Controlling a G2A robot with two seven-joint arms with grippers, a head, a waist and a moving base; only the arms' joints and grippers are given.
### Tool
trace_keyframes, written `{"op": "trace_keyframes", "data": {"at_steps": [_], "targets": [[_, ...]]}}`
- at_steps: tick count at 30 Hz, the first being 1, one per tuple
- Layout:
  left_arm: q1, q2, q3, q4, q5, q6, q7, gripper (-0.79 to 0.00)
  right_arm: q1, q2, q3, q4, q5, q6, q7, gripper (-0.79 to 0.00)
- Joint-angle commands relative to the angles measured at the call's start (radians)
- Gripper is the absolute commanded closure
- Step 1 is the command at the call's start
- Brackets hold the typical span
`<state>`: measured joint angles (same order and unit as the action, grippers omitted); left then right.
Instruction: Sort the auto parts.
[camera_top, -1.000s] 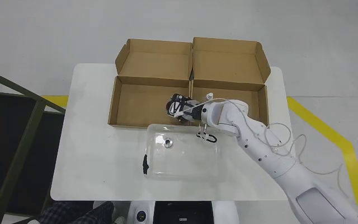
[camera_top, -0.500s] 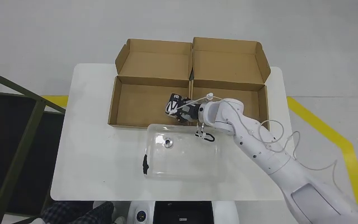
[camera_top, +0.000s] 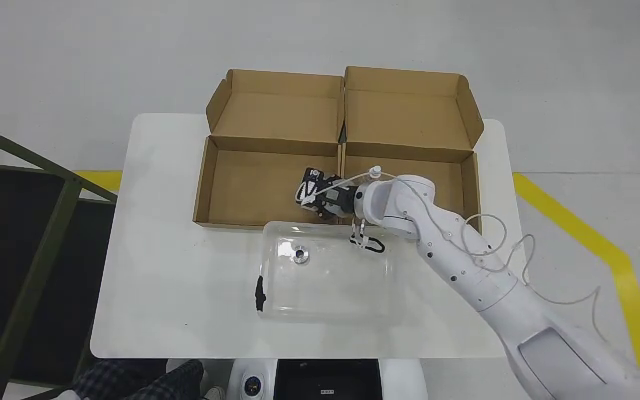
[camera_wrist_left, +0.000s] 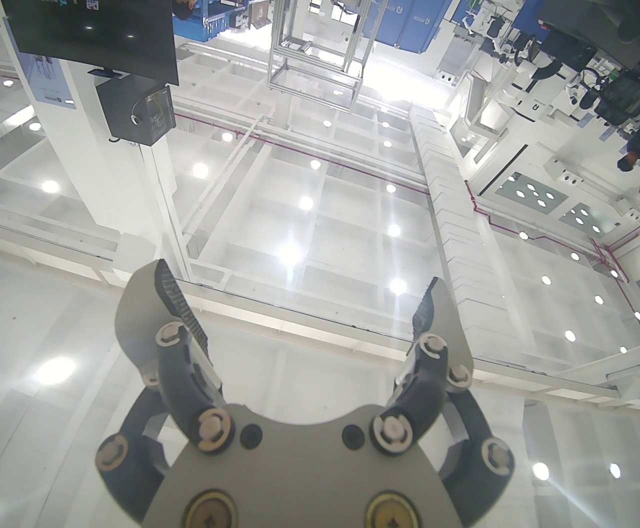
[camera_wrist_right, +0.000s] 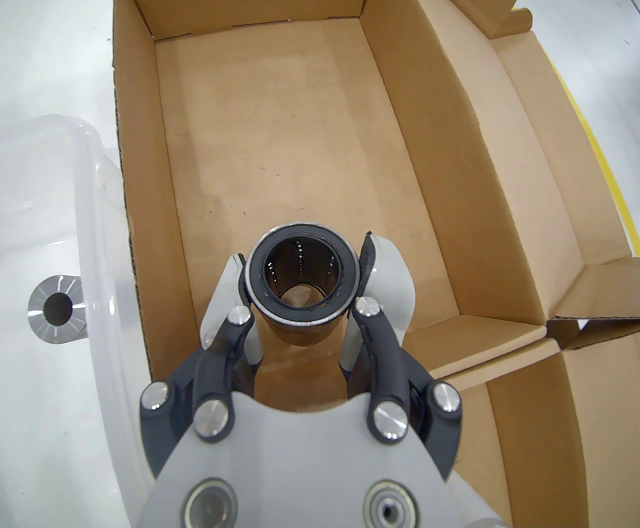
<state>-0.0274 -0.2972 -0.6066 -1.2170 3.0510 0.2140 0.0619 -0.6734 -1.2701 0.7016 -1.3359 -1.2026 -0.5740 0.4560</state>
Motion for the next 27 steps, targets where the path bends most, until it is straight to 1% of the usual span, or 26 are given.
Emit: {"op": "trace_keyframes", "data": {"at_steps": [1, 4, 8, 14, 15, 16, 19, 22, 27], "targets": [[0.000, 0.000, 0.000, 0.000, 0.000, 0.000, 0.000, -0.785, -0.001, -0.001, 0.002, 0.000, -0.002, -0.002, 0.001, -0.363], [0.000, 0.000, 0.000, 0.000, 0.000, 0.000, 0.000, -0.785, -0.003, -0.003, 0.006, 0.001, -0.001, -0.005, 0.002, -0.379], [0.000, 0.000, 0.000, 0.000, 0.000, 0.000, 0.000, -0.785, -0.007, -0.005, 0.012, -0.002, -0.003, -0.008, 0.003, -0.376], [0.000, 0.000, 0.000, 0.000, 0.000, 0.000, 0.000, -0.785, -0.015, -0.002, 0.040, -0.049, -0.003, -0.020, -0.005, -0.385], [0.000, 0.000, 0.000, 0.000, 0.000, 0.000, 0.000, -0.785, -0.017, -0.001, 0.046, -0.059, -0.001, -0.024, -0.006, -0.382], [0.000, 0.000, 0.000, 0.000, 0.000, 0.000, 0.000, -0.785, -0.020, 0.001, 0.054, -0.069, 0.000, -0.029, -0.006, -0.360], [0.000, 0.000, 0.000, 0.000, 0.000, 0.000, 0.000, -0.785, -0.032, 0.007, 0.078, -0.114, 0.003, -0.045, -0.006, -0.357], [0.000, 0.000, 0.000, 0.000, 0.000, 0.000, 0.000, -0.785, -0.052, 0.015, 0.102, -0.176, 0.008, -0.067, -0.002, -0.379], [0.000, 0.000, 0.000, 0.000, 0.000, 0.000, 0.000, -0.785, -0.114, 0.032, 0.138, -0.293, 0.014, -0.105, 0.016, -0.391]]}}
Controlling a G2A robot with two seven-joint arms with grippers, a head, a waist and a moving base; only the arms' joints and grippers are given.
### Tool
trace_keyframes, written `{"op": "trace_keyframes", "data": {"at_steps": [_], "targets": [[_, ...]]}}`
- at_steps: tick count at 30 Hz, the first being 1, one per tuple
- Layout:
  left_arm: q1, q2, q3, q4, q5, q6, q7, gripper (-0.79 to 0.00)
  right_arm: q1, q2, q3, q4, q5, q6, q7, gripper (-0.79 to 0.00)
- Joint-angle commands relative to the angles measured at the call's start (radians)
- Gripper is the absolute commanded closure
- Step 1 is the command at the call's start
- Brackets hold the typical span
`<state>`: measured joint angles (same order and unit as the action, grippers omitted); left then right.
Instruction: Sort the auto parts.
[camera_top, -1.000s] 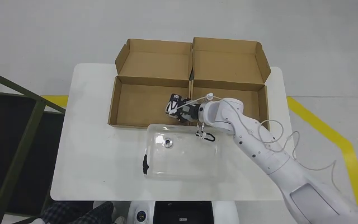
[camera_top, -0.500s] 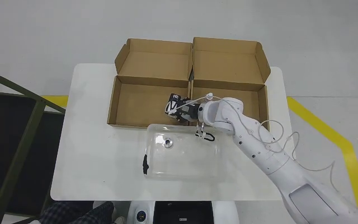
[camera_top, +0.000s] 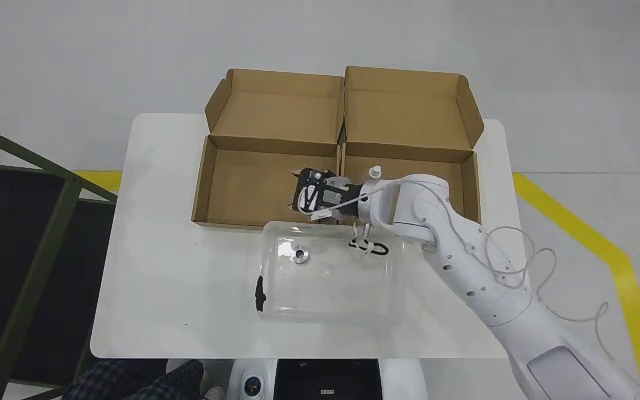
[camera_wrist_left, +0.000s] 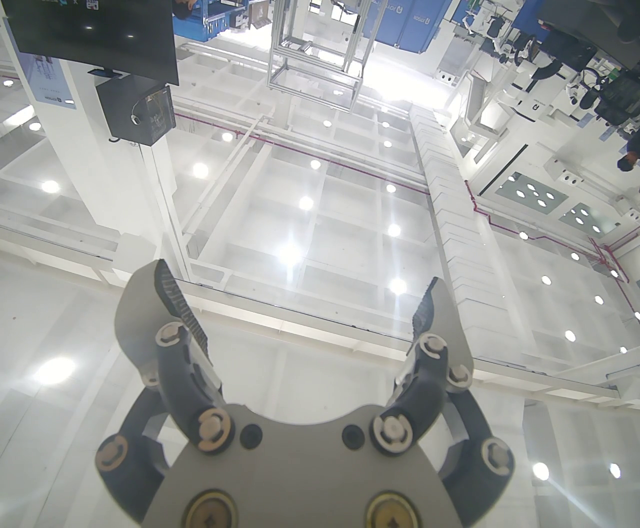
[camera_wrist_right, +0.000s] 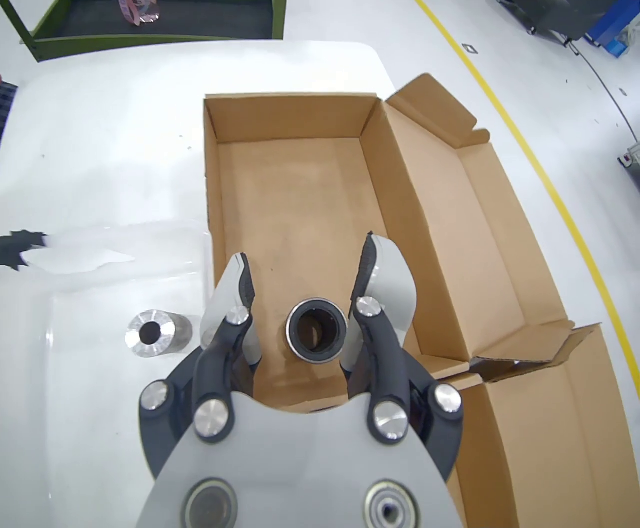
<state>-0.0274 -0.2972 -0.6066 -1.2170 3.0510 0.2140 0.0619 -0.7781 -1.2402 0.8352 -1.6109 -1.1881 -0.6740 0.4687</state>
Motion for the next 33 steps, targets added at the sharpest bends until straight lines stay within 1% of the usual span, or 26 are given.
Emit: {"op": "trace_keyframes", "data": {"at_steps": [1, 3, 8, 15, 16, 18, 20, 29, 33], "targets": [[0.000, 0.000, 0.000, 0.000, 0.000, 0.000, 0.000, -0.785, -0.024, 0.005, 0.008, -0.043, 0.004, -0.020, 0.004, -0.388], [0.000, 0.000, 0.000, 0.000, 0.000, 0.000, 0.000, -0.785, -0.053, 0.013, 0.018, -0.088, 0.002, -0.043, 0.013, -0.376], [0.000, 0.000, 0.000, 0.000, 0.000, 0.000, 0.000, -0.785, -0.136, 0.030, 0.031, -0.179, -0.011, -0.092, 0.035, -0.379], [0.000, 0.000, 0.000, 0.000, 0.000, 0.000, 0.000, -0.785, -0.226, 0.050, 0.041, -0.245, -0.060, -0.133, 0.051, -0.388], [0.000, 0.000, 0.000, 0.000, 0.000, 0.000, 0.000, -0.785, -0.235, 0.052, 0.041, -0.247, -0.068, -0.138, 0.049, -0.428], [0.000, 0.000, 0.000, 0.000, 0.000, 0.000, 0.000, -0.785, -0.251, 0.055, 0.034, -0.250, -0.092, -0.149, 0.045, -0.400], [0.000, 0.000, 0.000, 0.000, 0.000, 0.000, 0.000, -0.785, -0.261, 0.058, 0.028, -0.251, -0.122, -0.152, 0.040, -0.394], [0.000, 0.000, 0.000, 0.000, 0.000, 0.000, 0.000, -0.785, -0.275, 0.061, 0.006, -0.198, -0.236, -0.140, -0.015, -0.459], [0.000, 0.000, 0.000, 0.000, 0.000, 0.000, 0.000, -0.785, -0.271, 0.058, -0.006, -0.157, -0.255, -0.131, -0.042, -0.474]]}}
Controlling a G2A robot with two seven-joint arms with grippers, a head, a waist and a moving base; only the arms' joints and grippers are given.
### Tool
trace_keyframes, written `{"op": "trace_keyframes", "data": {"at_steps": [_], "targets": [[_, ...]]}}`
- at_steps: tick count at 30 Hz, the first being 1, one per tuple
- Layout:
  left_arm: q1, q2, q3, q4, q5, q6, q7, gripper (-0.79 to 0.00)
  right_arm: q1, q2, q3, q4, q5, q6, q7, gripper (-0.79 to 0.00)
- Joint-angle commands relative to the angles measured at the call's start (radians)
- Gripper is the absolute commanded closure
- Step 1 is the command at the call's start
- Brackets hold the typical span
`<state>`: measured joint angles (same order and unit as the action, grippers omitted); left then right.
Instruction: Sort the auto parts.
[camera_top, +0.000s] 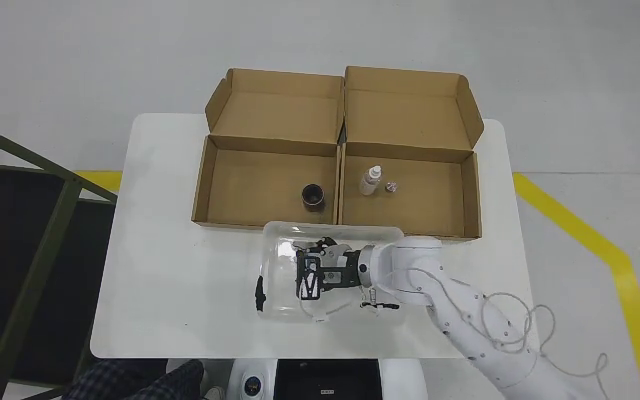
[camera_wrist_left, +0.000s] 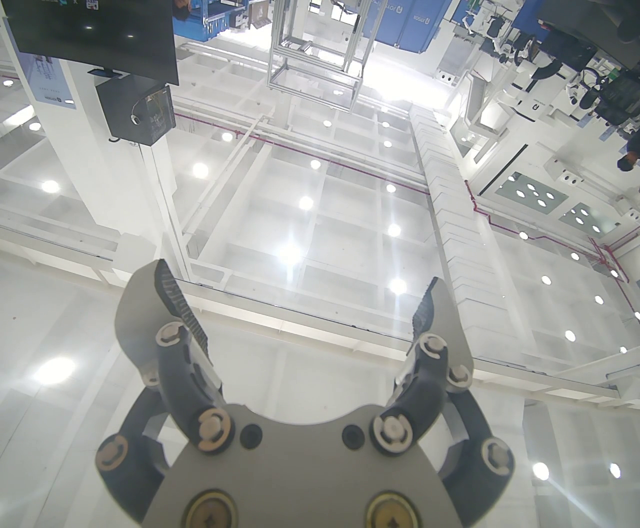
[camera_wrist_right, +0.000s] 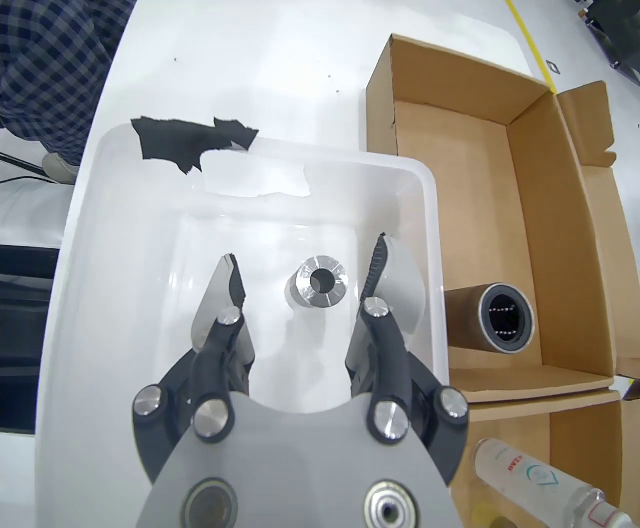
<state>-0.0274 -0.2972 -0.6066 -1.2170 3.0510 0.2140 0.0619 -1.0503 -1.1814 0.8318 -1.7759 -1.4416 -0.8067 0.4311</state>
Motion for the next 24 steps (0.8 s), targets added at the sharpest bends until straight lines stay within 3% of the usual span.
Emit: {"op": "trace_keyframes", "data": {"at_steps": [1, 6, 16, 19, 21, 24], "targets": [[0.000, 0.000, 0.000, 0.000, 0.000, 0.000, 0.000, -0.785, 0.006, -0.002, -0.006, 0.016, -0.013, 0.007, -0.002, -0.468], [0.000, 0.000, 0.000, 0.000, 0.000, 0.000, 0.000, -0.785, 0.031, -0.014, -0.035, 0.069, -0.003, 0.031, -0.018, -0.428], [0.000, 0.000, 0.000, 0.000, 0.000, 0.000, 0.000, -0.785, 0.080, -0.038, -0.084, 0.155, 0.007, 0.062, -0.017, -0.493], [0.000, 0.000, 0.000, 0.000, 0.000, 0.000, 0.000, -0.785, 0.087, -0.043, -0.091, 0.174, 0.008, 0.068, -0.014, -0.459], [0.000, 0.000, 0.000, 0.000, 0.000, 0.000, 0.000, -0.785, 0.093, -0.046, -0.096, 0.184, 0.010, 0.070, -0.012, -0.391], [0.000, 0.000, 0.000, 0.000, 0.000, 0.000, 0.000, -0.785, 0.099, -0.049, -0.099, 0.198, 0.011, 0.069, -0.014, -0.379]]}}
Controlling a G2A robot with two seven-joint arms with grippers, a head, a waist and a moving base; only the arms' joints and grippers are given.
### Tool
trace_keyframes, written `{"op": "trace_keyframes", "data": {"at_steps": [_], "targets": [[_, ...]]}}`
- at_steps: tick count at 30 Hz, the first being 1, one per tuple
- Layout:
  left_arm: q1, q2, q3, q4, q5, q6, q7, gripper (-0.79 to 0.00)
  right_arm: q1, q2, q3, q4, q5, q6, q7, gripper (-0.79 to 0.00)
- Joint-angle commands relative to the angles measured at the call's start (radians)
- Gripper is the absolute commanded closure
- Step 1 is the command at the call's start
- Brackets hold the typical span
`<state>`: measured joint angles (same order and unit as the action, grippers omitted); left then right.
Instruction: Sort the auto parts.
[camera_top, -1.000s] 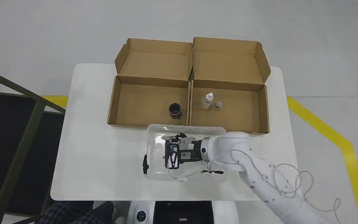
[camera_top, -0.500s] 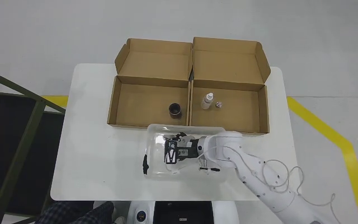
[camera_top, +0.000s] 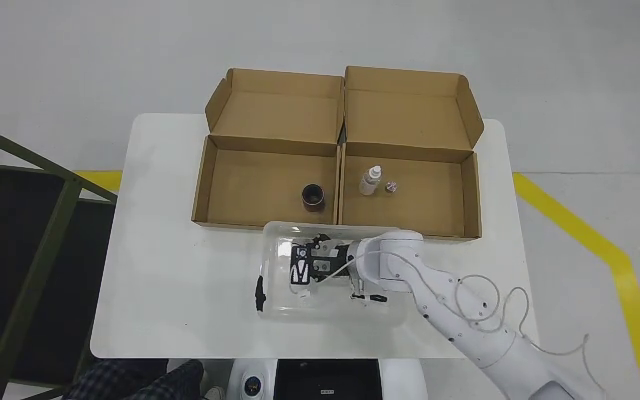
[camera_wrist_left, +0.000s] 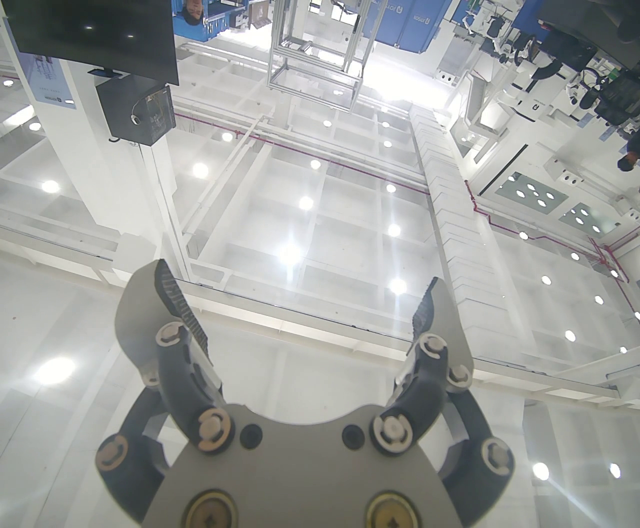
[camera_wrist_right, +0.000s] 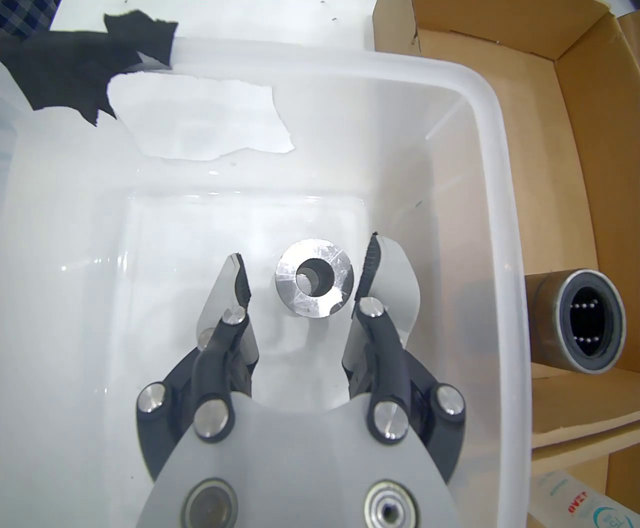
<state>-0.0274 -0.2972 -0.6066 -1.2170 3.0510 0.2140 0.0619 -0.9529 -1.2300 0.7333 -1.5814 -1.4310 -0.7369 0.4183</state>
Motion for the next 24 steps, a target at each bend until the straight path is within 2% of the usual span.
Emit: {"op": "trace_keyframes", "data": {"at_steps": [1, 3, 5, 8, 9, 24], "targets": [[0.000, 0.000, 0.000, 0.000, 0.000, 0.000, 0.000, -0.785, 0.003, -0.001, 0.000, 0.006, 0.000, 0.000, 0.000, -0.372], [0.000, 0.000, 0.000, 0.000, 0.000, 0.000, 0.000, -0.785, 0.004, -0.002, 0.000, 0.009, 0.002, -0.001, 0.000, -0.351], [0.000, 0.000, 0.000, 0.000, 0.000, 0.000, 0.000, -0.785, 0.004, -0.003, 0.002, 0.011, 0.002, -0.003, 0.000, -0.277], [0.000, 0.000, 0.000, 0.000, 0.000, 0.000, 0.000, -0.785, 0.004, -0.003, 0.006, 0.008, 0.005, -0.009, 0.000, -0.031], [0.000, 0.000, 0.000, 0.000, 0.000, 0.000, 0.000, -0.785, 0.004, -0.002, 0.007, 0.006, 0.005, -0.012, 0.001, 0.000], [0.000, 0.000, 0.000, 0.000, 0.000, 0.000, 0.000, -0.785, -0.038, 0.016, 0.080, -0.086, 0.081, -0.063, -0.011, 0.000]]}}
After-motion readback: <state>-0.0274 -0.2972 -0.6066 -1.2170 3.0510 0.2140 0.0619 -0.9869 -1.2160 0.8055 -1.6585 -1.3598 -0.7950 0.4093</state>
